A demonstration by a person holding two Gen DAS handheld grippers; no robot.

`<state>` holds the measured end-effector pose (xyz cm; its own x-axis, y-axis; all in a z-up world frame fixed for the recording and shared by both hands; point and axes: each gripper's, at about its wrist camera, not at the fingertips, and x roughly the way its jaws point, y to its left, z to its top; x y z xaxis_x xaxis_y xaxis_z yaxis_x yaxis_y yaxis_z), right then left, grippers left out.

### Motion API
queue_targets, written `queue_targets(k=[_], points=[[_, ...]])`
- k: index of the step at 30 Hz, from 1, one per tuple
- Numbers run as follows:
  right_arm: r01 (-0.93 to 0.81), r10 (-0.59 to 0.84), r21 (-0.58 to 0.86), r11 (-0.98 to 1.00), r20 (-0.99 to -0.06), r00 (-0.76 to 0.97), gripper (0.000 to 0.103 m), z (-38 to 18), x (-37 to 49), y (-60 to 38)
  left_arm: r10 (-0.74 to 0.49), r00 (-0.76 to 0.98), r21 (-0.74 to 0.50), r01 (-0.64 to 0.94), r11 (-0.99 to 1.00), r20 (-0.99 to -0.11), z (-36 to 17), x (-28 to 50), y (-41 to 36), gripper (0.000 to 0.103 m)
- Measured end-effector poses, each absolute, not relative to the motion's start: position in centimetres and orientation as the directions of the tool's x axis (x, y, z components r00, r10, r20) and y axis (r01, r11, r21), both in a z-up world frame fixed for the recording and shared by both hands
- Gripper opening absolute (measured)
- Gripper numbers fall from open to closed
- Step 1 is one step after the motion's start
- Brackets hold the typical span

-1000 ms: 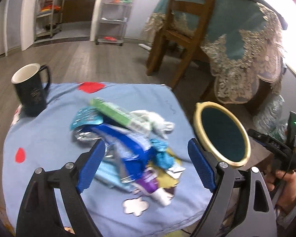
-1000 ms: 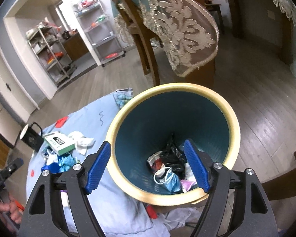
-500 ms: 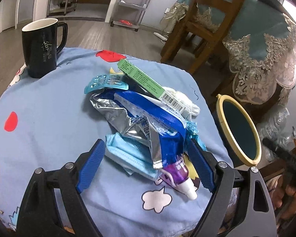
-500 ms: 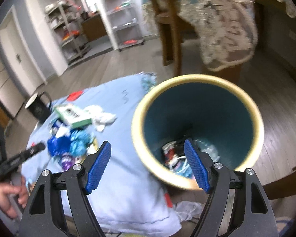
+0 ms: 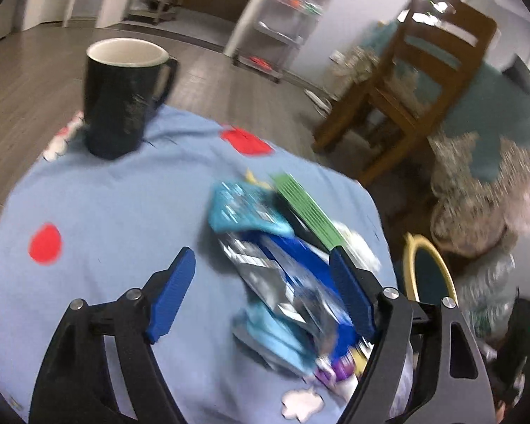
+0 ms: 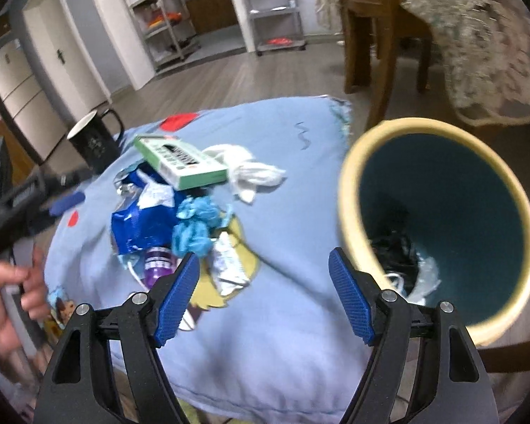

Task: Collect trash
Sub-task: 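Move both open tools back over the trash pile, then grasp the teal blister pack with the left tool while the right tool grasps the blue crumpled paper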

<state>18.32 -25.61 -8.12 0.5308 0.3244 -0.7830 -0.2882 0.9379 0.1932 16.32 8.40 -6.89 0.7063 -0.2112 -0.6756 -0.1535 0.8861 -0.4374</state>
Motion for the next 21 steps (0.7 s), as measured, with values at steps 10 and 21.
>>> queue_targets(k=[10,21], points=[[-0.389,0.341,0.157,0.908,-0.816,0.466,0.062,-9.6,20.4,-20.4,-0.246,0.64,-0.459,-0.189,0.868,-0.728,-9.2,21.8,10.7,0.082],[-0.437,0.357,0.16,0.885,-0.836,0.416,0.026,-11.0,21.2,-18.8,-0.388,0.553,-0.558,-0.175,0.811,-0.737,-12.9,25.0,10.6,0.067]])
